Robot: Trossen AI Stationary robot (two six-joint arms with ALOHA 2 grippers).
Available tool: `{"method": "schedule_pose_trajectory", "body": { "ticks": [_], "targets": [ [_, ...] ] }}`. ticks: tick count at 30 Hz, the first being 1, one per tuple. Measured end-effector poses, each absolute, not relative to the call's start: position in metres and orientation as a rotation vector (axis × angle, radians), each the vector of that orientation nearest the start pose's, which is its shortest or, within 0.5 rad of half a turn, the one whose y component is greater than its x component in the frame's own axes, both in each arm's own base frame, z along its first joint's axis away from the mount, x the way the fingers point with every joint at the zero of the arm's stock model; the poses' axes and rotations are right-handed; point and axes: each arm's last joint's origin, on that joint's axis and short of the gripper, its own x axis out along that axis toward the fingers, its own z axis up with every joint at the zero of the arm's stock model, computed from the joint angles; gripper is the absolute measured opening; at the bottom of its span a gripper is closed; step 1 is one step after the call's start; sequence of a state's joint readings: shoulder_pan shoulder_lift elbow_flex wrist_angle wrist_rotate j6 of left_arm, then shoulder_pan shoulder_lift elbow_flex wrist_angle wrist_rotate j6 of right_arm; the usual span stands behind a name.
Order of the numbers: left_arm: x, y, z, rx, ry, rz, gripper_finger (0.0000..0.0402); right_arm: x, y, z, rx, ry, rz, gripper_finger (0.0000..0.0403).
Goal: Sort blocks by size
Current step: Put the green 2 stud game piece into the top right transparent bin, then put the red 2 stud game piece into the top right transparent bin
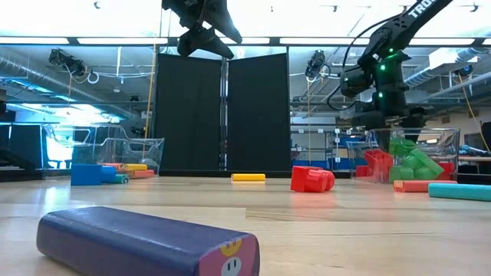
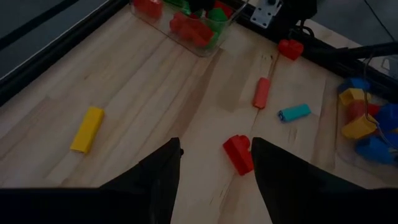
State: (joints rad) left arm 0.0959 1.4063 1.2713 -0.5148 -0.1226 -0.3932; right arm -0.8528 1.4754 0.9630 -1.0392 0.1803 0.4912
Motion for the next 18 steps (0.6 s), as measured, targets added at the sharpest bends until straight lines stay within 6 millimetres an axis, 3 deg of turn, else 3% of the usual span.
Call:
{"method": "schedule_pose_trajectory", "body": {
  "ticks": [5,11,18],
  "targets": [
    [0.3027,0.0327,0.3320,-0.369,0.601,0.336,0.0204,0.1542,-0.1844,0.2037,0.885,1.296,-1.196,0.0353],
    [0.3026,0.0327,0.3319,-0.369,0.602,0.336,0.0204,0.1543,-0.1844,0.2037,0.881,1.298,-1.192,0.0396],
    [0.3020,0.0326,0.3312,-0.354,0.614,0.333,0.0204,0.1506,-0.1804,0.2112,0.834,1.308,-1.157,0.0373]
  ]
}}
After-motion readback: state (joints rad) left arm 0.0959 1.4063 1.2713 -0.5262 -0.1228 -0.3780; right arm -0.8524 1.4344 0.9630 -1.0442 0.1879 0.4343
